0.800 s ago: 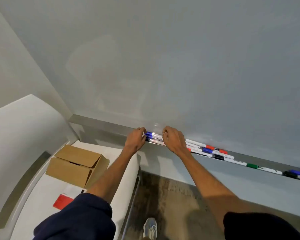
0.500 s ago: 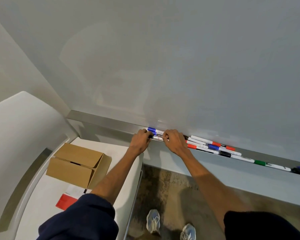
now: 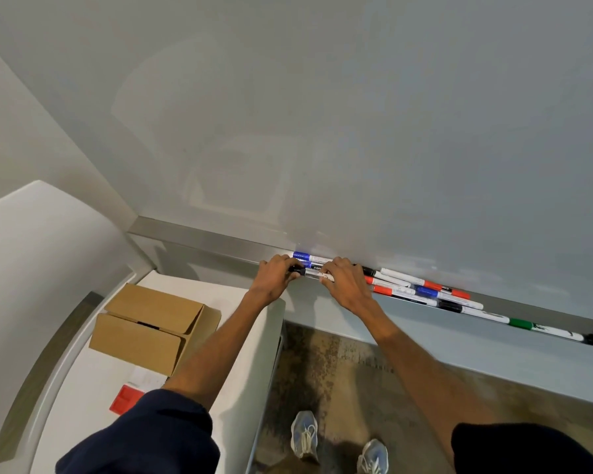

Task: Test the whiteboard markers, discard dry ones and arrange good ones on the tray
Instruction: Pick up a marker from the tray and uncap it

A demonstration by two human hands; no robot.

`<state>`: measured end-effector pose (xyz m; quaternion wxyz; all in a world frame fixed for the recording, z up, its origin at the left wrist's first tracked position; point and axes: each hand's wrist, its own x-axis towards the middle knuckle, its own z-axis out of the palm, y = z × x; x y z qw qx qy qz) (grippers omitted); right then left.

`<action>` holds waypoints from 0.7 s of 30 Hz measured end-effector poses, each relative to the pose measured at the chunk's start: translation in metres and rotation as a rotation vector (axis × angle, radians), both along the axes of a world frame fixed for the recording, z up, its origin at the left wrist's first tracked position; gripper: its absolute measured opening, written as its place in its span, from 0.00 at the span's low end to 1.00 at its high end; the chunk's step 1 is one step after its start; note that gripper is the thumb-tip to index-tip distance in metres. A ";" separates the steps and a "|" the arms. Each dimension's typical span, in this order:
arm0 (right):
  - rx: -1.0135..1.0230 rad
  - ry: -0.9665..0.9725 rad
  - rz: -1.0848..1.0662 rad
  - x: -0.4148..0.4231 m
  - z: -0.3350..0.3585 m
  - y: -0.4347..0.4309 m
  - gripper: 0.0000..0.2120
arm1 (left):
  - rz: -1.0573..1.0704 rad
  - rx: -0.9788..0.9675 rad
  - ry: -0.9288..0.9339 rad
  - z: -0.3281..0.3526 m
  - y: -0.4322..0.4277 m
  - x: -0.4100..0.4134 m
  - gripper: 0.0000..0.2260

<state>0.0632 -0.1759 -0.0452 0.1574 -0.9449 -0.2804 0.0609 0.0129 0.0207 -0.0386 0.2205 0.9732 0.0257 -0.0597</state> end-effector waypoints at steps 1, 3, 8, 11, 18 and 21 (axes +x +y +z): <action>0.023 -0.015 0.011 0.001 0.002 -0.002 0.12 | -0.012 -0.038 -0.005 0.004 0.002 0.000 0.12; 0.085 -0.039 0.038 0.002 0.010 -0.006 0.13 | -0.039 -0.127 -0.028 0.014 0.004 0.000 0.11; 0.165 -0.093 0.114 0.005 0.035 -0.017 0.12 | -0.184 -0.192 -0.090 0.045 -0.010 0.006 0.12; 0.160 -0.057 0.109 0.005 0.047 -0.026 0.15 | -0.237 -0.193 -0.138 0.058 -0.022 0.011 0.12; 0.069 -0.172 0.084 -0.002 0.062 -0.046 0.14 | -0.369 -0.135 -0.212 0.073 -0.044 0.014 0.11; 0.045 -0.244 0.061 -0.003 0.068 -0.055 0.15 | -0.399 -0.113 -0.252 0.076 -0.052 0.013 0.10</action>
